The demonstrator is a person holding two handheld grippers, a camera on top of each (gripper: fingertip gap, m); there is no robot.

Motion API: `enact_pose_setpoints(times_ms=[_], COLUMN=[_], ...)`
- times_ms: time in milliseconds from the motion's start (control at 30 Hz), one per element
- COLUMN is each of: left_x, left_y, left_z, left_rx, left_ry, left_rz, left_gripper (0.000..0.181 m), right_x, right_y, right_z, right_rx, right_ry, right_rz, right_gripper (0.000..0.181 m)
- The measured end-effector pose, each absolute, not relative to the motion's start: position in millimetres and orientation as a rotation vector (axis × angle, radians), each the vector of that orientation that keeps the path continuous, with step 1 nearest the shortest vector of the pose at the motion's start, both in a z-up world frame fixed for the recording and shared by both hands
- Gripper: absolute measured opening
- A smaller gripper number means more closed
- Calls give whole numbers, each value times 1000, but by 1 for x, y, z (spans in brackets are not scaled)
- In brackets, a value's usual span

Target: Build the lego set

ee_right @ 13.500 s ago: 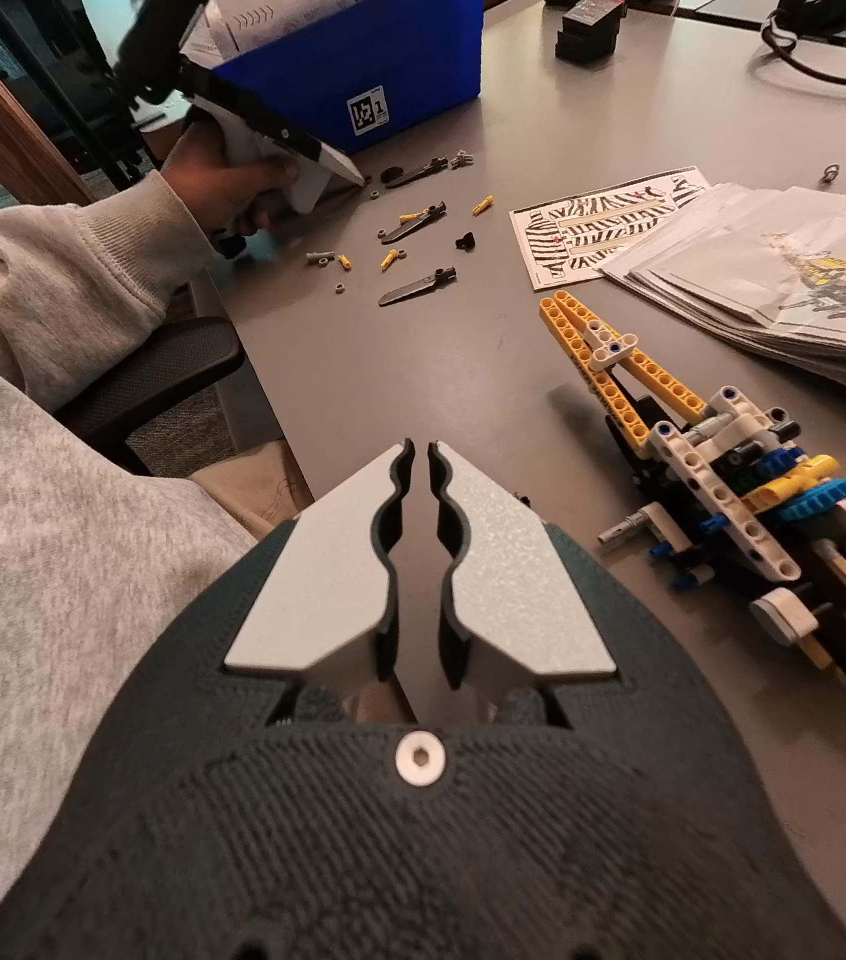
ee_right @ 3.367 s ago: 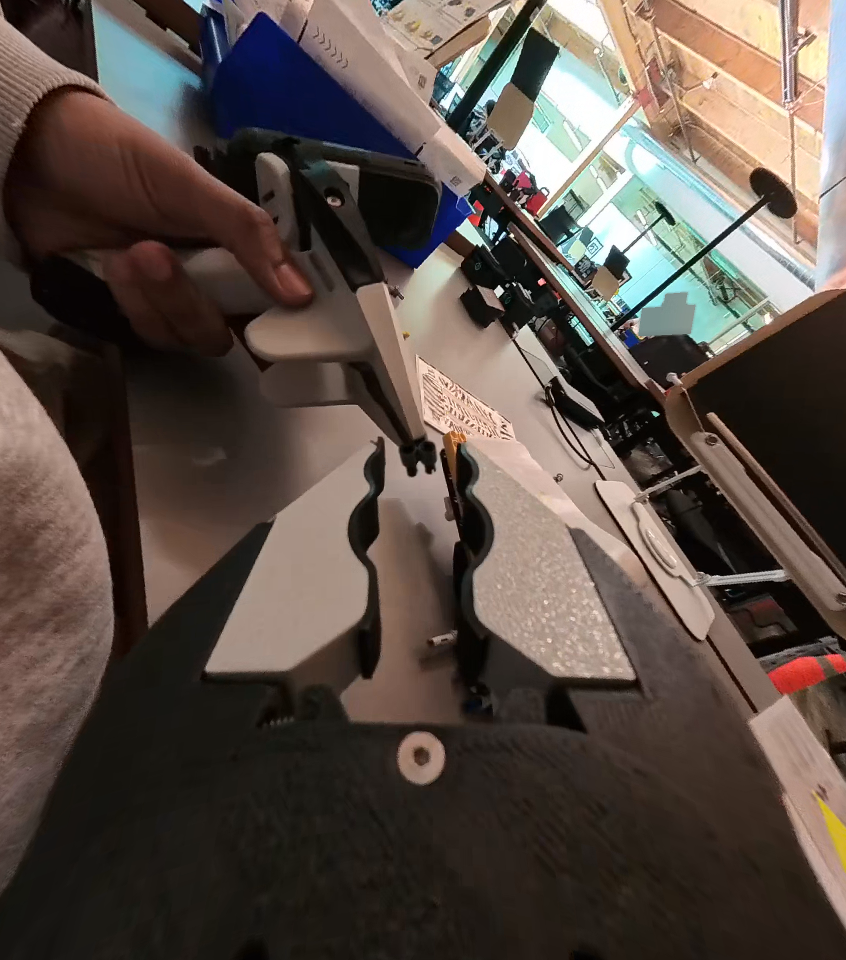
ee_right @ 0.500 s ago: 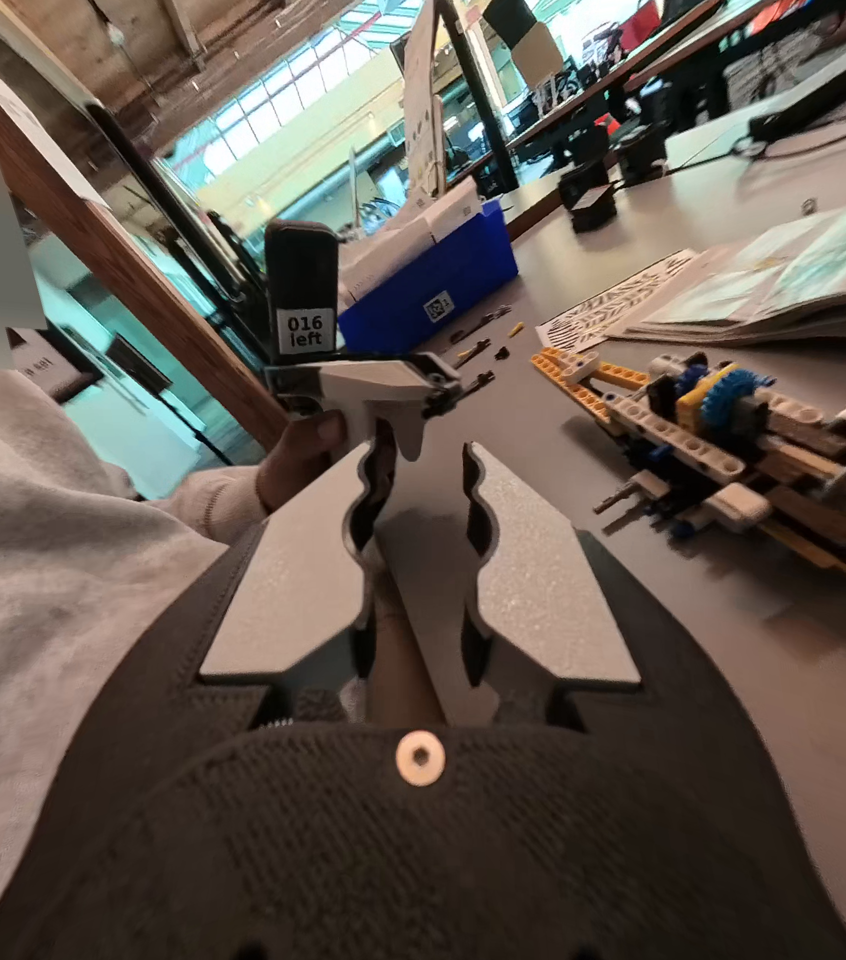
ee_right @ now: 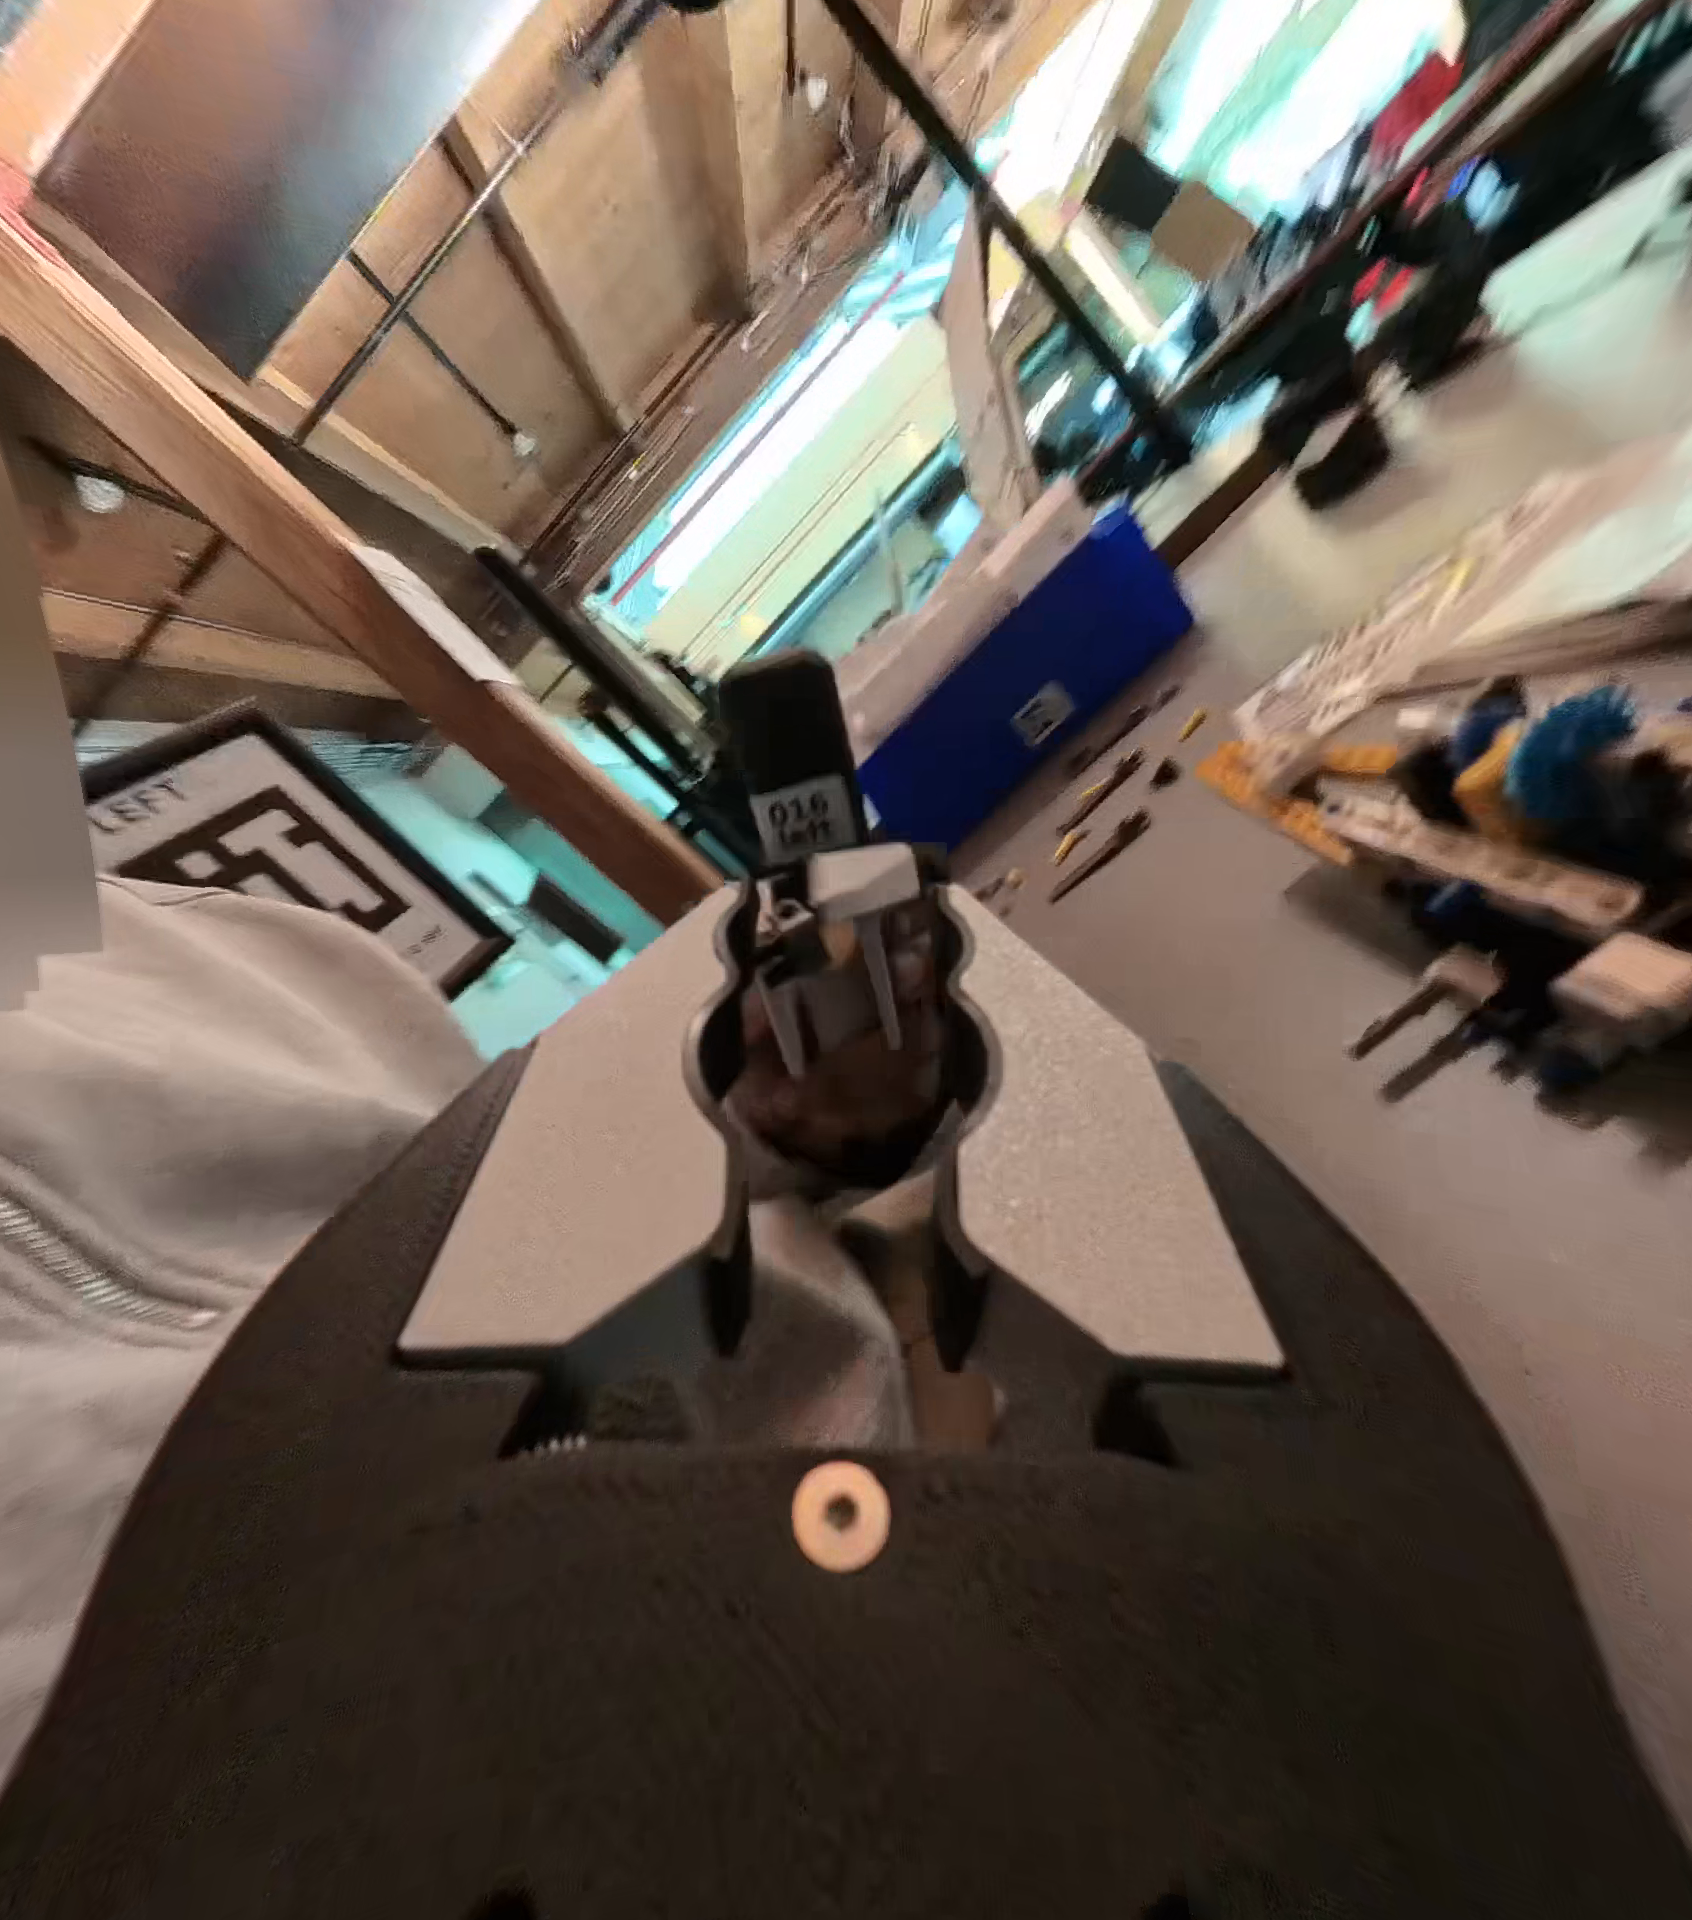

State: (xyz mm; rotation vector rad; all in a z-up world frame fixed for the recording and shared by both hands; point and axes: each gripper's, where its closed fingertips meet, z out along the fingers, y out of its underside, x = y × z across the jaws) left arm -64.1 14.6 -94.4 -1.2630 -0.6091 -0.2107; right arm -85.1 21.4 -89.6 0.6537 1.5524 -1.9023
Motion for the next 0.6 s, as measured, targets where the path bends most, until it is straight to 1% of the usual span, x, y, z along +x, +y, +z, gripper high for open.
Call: enact_pose_setpoints(times_ms=[100,300,367,433,467,567,600], left_x=[-49,-23,-18,-16,-16,-15,-16], left_y=[18,28,31,33,33,34,33], left_z=[-90,-90,-92,-94,-95,-95,-94], left_rx=[-1326,-1426,-1458,-1487,-1496,-1497,-1492], left_ry=[-504,-371,-347,-340,-338,-338,-340], left_rz=[-241,-343,-341,-335,-330,-330,-331], left_gripper=[5,5,5,5,5,6,5], right_x=[-66,-31,-23,-17,-15,-8,-9], right_y=[24,22,18,17,16,15,15], right_z=[-95,-95,-95,-92,-91,-90,-89], right_rx=[567,500,489,474,465,446,444], right_ry=[1506,1327,1277,1214,1205,1196,1189], right_rz=[-1689,-1378,-1310,-1271,-1257,-1238,-1239], right_gripper=[28,39,40,36,29,15,15])
